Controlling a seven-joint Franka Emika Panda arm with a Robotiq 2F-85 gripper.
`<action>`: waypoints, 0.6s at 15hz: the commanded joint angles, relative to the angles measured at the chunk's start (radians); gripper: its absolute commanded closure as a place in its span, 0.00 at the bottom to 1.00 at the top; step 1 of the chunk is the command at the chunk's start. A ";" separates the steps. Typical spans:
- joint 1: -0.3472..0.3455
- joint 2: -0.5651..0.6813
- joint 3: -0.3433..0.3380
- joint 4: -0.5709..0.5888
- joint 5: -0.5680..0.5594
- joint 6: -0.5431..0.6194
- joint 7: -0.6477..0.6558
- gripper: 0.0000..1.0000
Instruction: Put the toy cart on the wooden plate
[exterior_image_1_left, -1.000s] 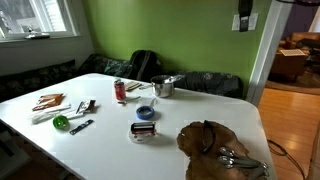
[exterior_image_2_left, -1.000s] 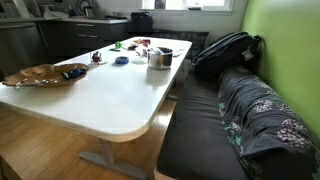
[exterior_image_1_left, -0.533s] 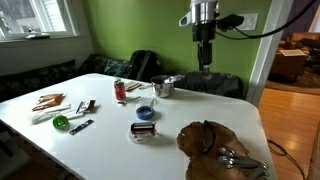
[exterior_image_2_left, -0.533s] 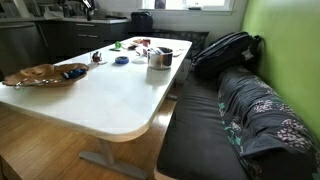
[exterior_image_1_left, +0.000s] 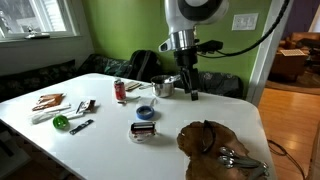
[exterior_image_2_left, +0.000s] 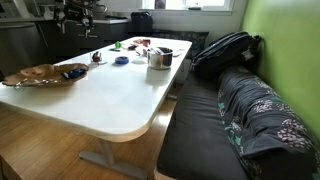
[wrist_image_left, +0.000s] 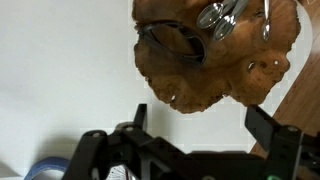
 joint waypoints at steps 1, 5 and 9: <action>-0.012 0.018 0.015 0.003 -0.020 0.036 -0.004 0.00; 0.019 0.149 0.016 0.069 -0.150 0.122 -0.033 0.00; 0.081 0.278 0.004 0.167 -0.372 0.131 -0.027 0.00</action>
